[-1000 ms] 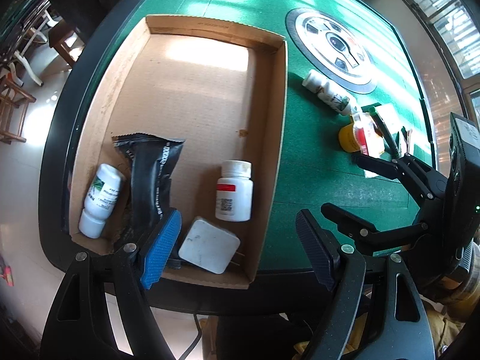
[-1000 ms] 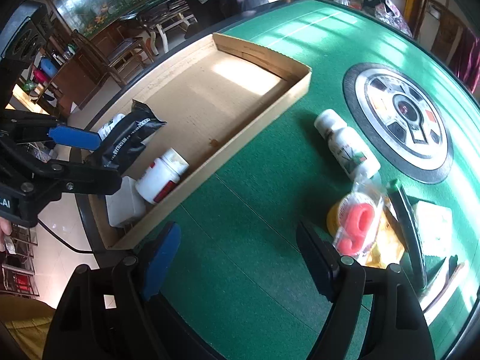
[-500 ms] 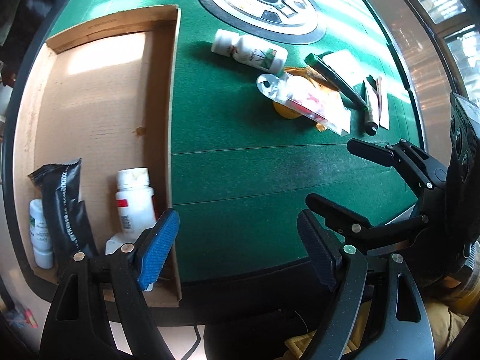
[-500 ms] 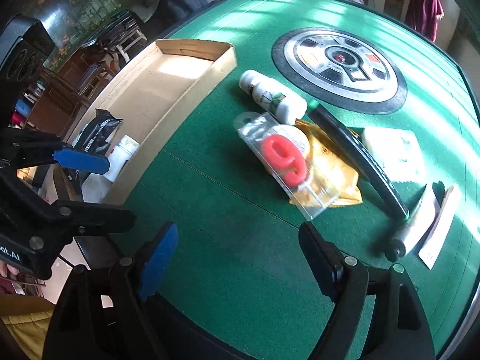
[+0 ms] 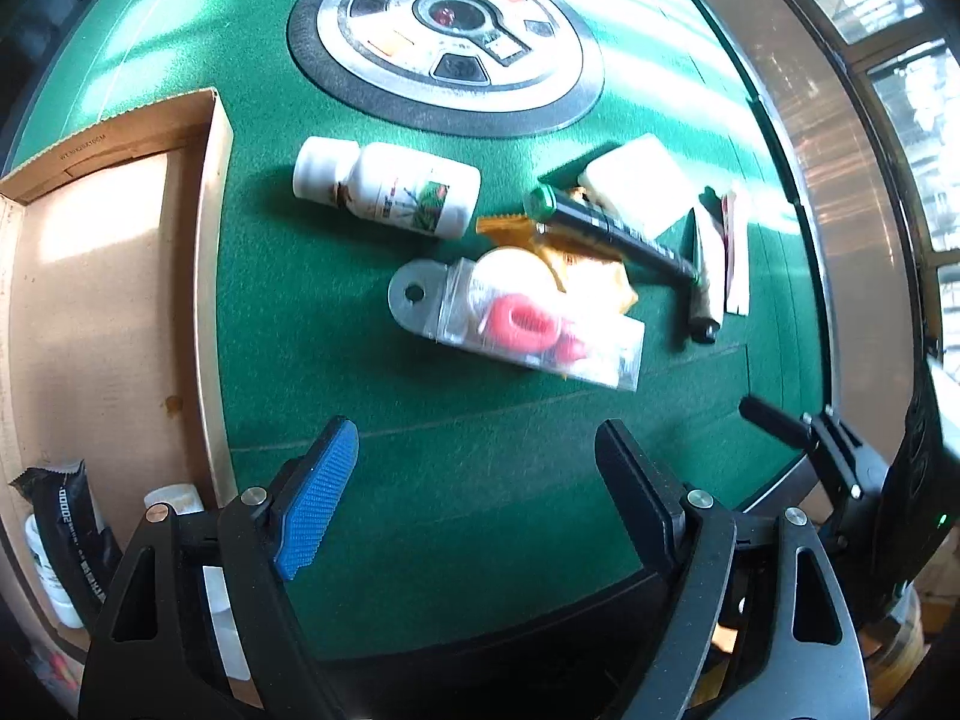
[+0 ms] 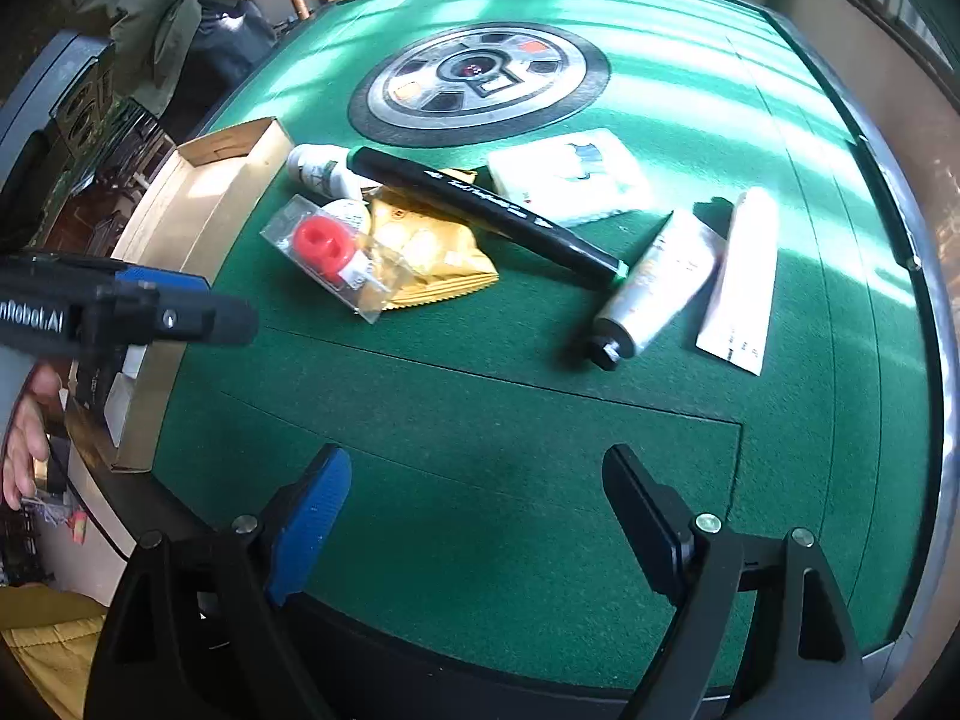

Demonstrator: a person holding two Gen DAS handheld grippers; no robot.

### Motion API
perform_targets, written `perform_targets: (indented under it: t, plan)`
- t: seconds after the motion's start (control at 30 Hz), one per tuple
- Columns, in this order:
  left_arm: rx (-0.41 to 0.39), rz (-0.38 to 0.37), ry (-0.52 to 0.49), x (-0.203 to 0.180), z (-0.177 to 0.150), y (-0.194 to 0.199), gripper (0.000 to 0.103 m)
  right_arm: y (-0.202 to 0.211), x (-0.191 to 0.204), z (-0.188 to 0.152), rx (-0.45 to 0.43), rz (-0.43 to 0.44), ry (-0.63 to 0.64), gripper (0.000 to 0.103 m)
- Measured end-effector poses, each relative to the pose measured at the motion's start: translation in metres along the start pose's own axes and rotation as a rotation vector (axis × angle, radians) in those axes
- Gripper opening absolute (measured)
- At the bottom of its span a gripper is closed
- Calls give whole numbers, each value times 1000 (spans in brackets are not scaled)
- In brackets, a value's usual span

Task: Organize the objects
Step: 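Grasp the clear box with the red candle using the left tool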

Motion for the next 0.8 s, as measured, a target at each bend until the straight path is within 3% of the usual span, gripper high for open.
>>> perform_targets:
  t: [0.13, 0.2, 0.4, 0.43, 0.5, 0.57, 0.67, 0.8]
  plan:
    - [-39, -79, 155, 9, 22, -5, 82, 5, -14, -5, -10, -15, -44, 86]
    - [-50, -77, 195, 10, 31, -10, 82, 8, -19, -7, -16, -19, -57, 86]
    - [2, -75, 153, 1, 34, -32, 79, 16, -29, -10, -35, -25, -79, 86]
    - [5, -75, 124, -2, 32, -33, 68, 17, -30, -10, -38, -26, -83, 86]
    - [16, -77, 74, -6, 27, -35, 56, 18, -32, -9, -40, -28, -89, 86]
    - [25, -80, 65, -4, 22, -37, 38, 18, -33, -7, -40, -27, -92, 86]
    - [29, -53, 28, -2, 15, -35, 29, 19, -34, -3, -48, -29, -93, 86]
    - [80, -29, -44, -5, 3, -37, 28, 17, -37, 9, -62, -23, -105, 86]
Point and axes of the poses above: each gripper's, at about its wrist camera, not at the fingertips, and y roughly against the way its jaws point, x to its left, z to its top, the point moved 2 cm from there along -y, roughly the way its jaws point, and after that the axes turned 12 degrees about -y, right-handed, at the moved point
